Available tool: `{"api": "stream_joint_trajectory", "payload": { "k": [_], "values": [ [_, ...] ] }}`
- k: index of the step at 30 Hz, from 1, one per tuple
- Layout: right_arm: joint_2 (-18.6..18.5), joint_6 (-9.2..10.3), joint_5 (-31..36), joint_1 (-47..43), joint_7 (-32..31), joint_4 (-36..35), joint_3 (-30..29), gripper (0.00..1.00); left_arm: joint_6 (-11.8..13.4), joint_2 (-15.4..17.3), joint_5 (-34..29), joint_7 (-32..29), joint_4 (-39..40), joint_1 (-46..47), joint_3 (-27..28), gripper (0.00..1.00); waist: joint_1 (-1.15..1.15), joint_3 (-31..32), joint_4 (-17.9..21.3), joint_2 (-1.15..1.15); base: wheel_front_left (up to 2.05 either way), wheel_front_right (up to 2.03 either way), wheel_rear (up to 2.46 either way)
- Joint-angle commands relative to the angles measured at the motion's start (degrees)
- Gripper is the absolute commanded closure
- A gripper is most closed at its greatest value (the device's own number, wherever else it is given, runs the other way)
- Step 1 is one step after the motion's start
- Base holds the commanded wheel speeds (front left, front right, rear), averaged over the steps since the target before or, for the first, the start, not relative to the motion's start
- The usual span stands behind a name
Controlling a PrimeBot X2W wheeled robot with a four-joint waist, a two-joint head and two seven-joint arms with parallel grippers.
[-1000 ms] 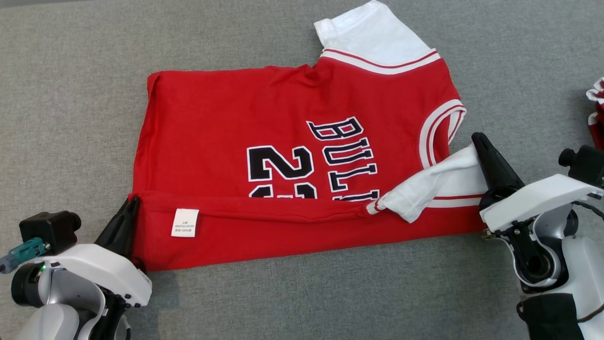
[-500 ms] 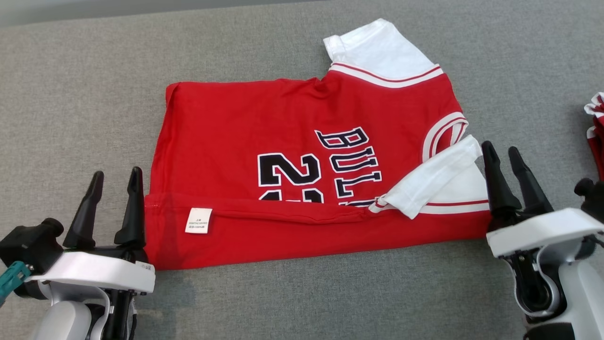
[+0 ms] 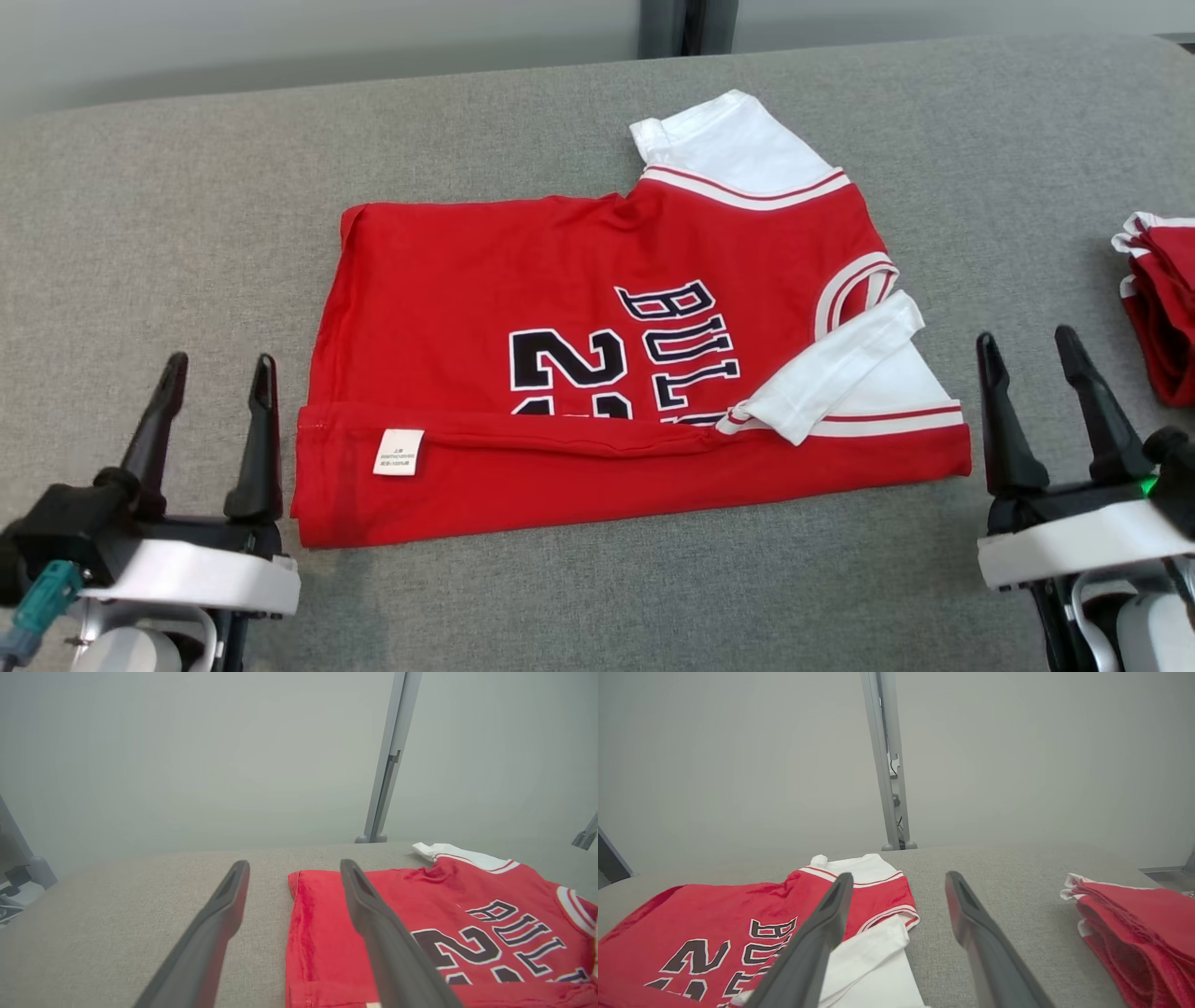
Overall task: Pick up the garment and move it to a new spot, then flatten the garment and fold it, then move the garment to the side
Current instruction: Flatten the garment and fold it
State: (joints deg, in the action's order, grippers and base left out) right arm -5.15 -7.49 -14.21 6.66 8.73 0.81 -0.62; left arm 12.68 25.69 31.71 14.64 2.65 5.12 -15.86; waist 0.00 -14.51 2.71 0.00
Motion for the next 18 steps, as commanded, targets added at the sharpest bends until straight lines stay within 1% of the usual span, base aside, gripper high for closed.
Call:
{"api": "stream_joint_trajectory", "payload": {
  "k": [1, 10, 14, 18],
  "values": [
    [0.17, 0.00, 0.73, -1.03, -0.39, -0.36, -0.26, 0.00, 0.29, -0.05, -0.08, -0.21, -0.56, -0.58, -0.27, 0.00, 0.00, 0.41, 0.08, 0.00, 0.00, 0.00, 0.00],
    [1.25, 0.00, 1.86, -2.20, -1.81, -0.62, -0.59, 0.00, -0.29, -0.52, 0.40, -1.17, -2.51, -0.68, -1.78, 0.00, 0.00, 0.40, -0.06, 0.00, 0.00, 0.00, 0.00],
    [1.41, 0.00, 2.24, -1.77, -2.59, 1.60, -0.86, 0.00, -0.85, -0.95, 1.00, -2.49, -4.28, -1.10, -2.96, 0.00, 0.00, -0.10, -0.19, 0.00, 0.00, 0.00, 0.00],
    [1.57, 0.00, 1.83, -2.18, -2.38, 5.42, -1.69, 0.00, -1.63, -2.17, 2.23, -3.19, -6.84, -2.18, -4.08, 0.00, 0.00, -0.82, -0.62, 0.00, 0.00, 0.00, 0.00]
  ]
}}
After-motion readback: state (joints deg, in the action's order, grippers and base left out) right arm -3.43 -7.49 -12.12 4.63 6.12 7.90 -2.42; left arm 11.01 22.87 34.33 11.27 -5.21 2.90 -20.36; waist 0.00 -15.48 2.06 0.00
